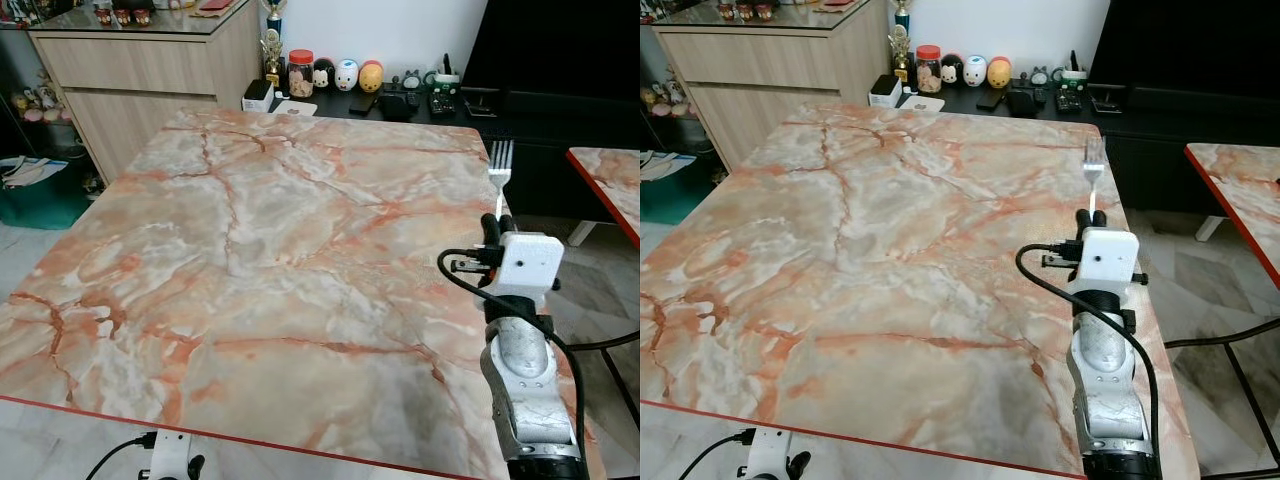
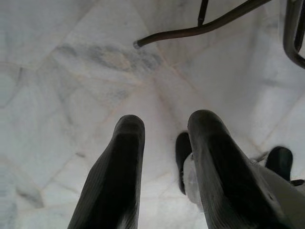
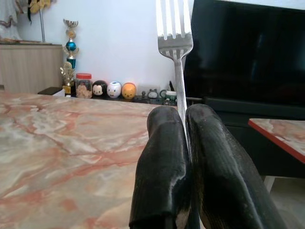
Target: Setting the table
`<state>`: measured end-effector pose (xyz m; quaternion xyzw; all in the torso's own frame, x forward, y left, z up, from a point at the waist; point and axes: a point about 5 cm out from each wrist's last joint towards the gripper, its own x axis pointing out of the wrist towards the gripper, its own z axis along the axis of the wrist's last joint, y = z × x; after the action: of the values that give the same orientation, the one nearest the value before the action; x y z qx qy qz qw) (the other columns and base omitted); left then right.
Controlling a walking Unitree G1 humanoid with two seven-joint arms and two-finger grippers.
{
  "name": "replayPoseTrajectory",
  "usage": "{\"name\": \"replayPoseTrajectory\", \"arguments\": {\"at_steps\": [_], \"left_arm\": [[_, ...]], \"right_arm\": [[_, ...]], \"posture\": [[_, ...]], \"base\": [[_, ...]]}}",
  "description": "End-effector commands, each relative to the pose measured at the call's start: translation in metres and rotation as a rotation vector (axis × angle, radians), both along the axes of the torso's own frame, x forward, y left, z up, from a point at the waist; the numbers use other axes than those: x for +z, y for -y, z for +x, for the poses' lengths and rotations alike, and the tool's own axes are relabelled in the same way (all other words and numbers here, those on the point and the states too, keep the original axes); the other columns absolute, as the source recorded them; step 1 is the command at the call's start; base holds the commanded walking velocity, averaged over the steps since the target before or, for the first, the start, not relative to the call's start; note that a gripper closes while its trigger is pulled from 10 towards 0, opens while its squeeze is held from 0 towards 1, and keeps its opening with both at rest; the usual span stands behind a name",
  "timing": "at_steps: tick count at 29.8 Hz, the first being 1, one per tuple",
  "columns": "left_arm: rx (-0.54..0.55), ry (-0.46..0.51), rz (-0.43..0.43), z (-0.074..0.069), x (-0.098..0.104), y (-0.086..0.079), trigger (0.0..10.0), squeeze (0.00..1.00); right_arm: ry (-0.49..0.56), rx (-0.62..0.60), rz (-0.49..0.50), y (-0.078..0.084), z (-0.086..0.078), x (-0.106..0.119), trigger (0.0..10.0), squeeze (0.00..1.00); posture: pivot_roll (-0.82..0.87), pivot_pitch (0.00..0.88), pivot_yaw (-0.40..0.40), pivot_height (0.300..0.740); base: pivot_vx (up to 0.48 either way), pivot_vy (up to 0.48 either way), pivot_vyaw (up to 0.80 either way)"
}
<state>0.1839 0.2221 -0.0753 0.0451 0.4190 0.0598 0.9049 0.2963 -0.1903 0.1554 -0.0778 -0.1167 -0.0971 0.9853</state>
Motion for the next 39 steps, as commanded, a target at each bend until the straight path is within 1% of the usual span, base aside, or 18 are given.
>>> {"name": "replayPoseTrajectory", "arguments": {"at_steps": [1, 7, 10, 17, 23, 30, 39], "left_arm": [[-0.015, -0.014, 0.013, -0.003, -0.001, -0.003, 10.0, 0.0], [-0.025, -0.001, 0.017, 0.002, 0.002, -0.003, 10.0, 0.0], [-0.025, 0.014, 0.016, 0.007, 0.004, -0.002, 10.0, 0.0], [-0.029, 0.014, 0.012, 0.007, 0.003, 0.002, 10.0, 0.0], [-0.041, 0.002, 0.027, 0.006, 0.003, 0.001, 10.0, 0.0], [-0.03, 0.024, 0.005, 0.011, 0.005, 0.004, 10.0, 0.0], [-0.049, 0.012, 0.009, 0.009, 0.004, 0.004, 10.0, 0.0]], "right_arm": [[0.021, -0.012, 0.002, 0.001, -0.001, 0.006, 10.0, 0.0], [0.024, -0.03, 0.01, 0.004, -0.001, 0.006, 10.0, 0.0], [0.025, -0.018, 0.008, 0.001, 0.002, 0.008, 10.0, 0.0], [0.023, -0.007, 0.013, -0.002, 0.005, 0.008, 10.0, 0.0], [0.022, -0.004, 0.014, -0.002, 0.005, 0.008, 10.0, 0.0], [0.015, -0.006, 0.014, -0.001, 0.005, 0.007, 10.0, 0.0], [0.022, 0.007, 0.006, -0.004, 0.007, 0.008, 10.0, 0.0]], "posture": [[0.04, 0.0, -0.014, 0.707], [0.06, 0.0, -0.015, 0.707], [0.06, 0.0, -0.02, 0.707], [0.07, 0.0, -0.022, 0.707], [0.07, 0.0, -0.021, 0.707], [0.08, 0.0, -0.026, 0.707], [0.08, 0.0, -0.029, 0.707]], "base": [[-0.277, 0.0, 0.0], [-0.29, 0.0, 0.0], [-0.299, 0.0, 0.0], [-0.337, 0.0, 0.0], [0.0, 0.0, 0.0], [0.0, 0.0, 0.0], [0.0, 0.0, 0.0]]}}
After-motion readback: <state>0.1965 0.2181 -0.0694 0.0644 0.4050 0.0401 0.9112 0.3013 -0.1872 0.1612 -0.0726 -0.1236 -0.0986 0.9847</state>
